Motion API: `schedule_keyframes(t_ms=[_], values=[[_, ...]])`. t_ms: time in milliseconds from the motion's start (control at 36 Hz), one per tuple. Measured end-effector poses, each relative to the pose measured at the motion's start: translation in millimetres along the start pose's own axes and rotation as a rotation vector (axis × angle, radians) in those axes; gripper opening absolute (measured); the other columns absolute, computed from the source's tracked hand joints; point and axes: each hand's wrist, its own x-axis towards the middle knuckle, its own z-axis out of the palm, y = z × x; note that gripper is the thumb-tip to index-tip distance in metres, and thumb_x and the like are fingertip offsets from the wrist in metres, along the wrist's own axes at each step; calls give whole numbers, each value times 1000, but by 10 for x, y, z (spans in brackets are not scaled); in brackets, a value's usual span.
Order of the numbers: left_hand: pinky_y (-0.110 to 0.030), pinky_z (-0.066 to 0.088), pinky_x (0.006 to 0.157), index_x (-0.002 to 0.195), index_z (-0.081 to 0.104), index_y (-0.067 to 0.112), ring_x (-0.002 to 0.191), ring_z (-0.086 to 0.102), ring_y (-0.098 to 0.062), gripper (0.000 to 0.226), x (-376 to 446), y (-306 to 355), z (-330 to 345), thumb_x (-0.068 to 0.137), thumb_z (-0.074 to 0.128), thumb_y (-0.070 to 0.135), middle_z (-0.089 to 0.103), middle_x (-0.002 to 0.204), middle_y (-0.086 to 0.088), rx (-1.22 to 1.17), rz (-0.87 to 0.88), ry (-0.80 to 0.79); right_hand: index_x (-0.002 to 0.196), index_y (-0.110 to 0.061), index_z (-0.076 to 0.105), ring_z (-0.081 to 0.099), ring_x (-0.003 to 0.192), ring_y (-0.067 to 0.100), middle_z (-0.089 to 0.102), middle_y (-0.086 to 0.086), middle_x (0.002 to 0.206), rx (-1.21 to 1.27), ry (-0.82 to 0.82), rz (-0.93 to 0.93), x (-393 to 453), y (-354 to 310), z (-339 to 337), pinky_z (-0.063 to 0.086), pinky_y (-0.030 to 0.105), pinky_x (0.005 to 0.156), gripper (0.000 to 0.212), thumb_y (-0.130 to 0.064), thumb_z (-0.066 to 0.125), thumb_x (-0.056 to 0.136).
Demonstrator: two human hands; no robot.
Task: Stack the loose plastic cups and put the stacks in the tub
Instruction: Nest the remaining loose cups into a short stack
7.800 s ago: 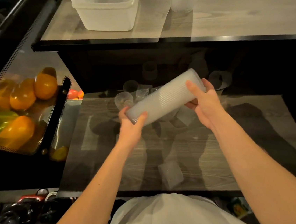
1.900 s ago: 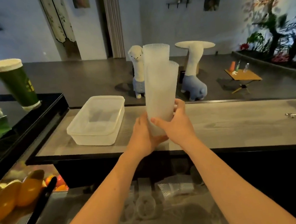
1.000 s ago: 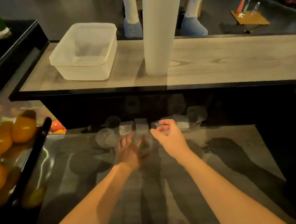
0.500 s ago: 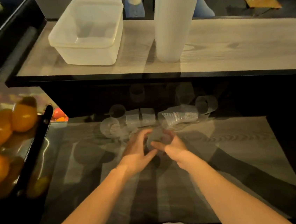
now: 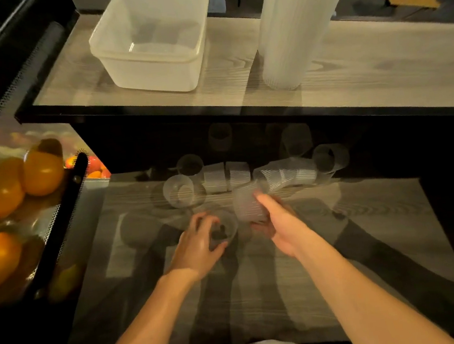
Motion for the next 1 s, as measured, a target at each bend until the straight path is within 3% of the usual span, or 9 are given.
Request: schedule_keyframes(t_ms=[139, 361, 444, 500, 583, 667, 833, 917, 1000], values=[[-19, 46, 94, 140, 32, 38, 122, 47, 3, 83, -20, 113, -172, 76, 83, 22, 43, 139, 19, -601, -34, 108, 125, -38, 56, 65, 111, 18, 68, 0, 122, -221, -156, -38, -126, -42, 75, 57, 37, 84, 27, -20, 53, 106], [-13, 47, 89, 125, 49, 22, 117, 56, -7, 51, 129, 66, -221, 83, 73, 5, 57, 127, 2, -872, -16, 171, 131, -18, 64, 65, 122, 30, 73, 10, 124, -49, -315, 149, -229, -9, 250, 52, 52, 105, 31, -30, 54, 105], [-10, 46, 86, 118, 54, 27, 116, 57, -7, 35, 149, 136, -280, 86, 68, 30, 58, 125, 1, -827, 60, 29, 135, -18, 62, 65, 122, 28, 71, 11, 128, -102, -358, 159, -240, 69, 348, 49, 54, 109, 42, -36, 64, 97], [-7, 36, 96, 119, 56, 31, 128, 45, -11, 37, 212, 71, -286, 90, 47, 51, 46, 139, -1, -679, 56, 141, 145, -17, 51, 68, 117, 27, 69, 11, 131, -113, -308, 140, -225, 138, 427, 57, 51, 99, 72, -36, 81, 82], [-30, 27, 110, 128, 54, 35, 142, 20, -27, 41, 398, -169, -338, 92, 51, 56, 11, 157, 0, -204, -177, 387, 153, -22, 38, 65, 119, 32, 62, 14, 137, 4, -220, 109, -194, 204, 493, 60, 47, 86, 92, -32, 84, 75], [-50, 21, 117, 125, 55, 40, 145, 8, -42, 43, 540, -434, -351, 85, 65, 54, -7, 162, -8, 118, -322, 195, 156, -28, 32, 61, 122, 35, 58, 16, 141, 87, -179, 84, -172, 226, 509, 58, 48, 85, 92, -29, 81, 77], [-41, 34, 109, 101, 64, 25, 128, 36, -30, 22, 395, -736, -469, 87, 67, 42, 46, 137, -1, 88, -143, 77, 149, -26, 44, 63, 123, 36, 60, 17, 140, 127, -162, 42, -116, 174, 493, 60, 46, 87, 87, -36, 84, 73], [-30, 39, 102, 120, 54, 29, 119, 48, -14, 45, 207, -711, -577, 81, 75, 38, 51, 127, 9, 62, 121, -36, 145, -26, 48, 66, 123, 31, 64, 11, 139, 92, -174, -12, -64, 159, 520, 53, 52, 105, 93, -44, 91, 65], [-13, 39, 97, 133, 39, 36, 116, 47, 10, 68, 120, -568, -659, 78, 80, 31, 50, 126, 22, -354, 46, -60, 148, -35, 48, 58, 133, 30, 58, 5, 146, -148, -151, -46, -29, 149, 603, 45, 61, 111, 123, -61, 99, 39]])
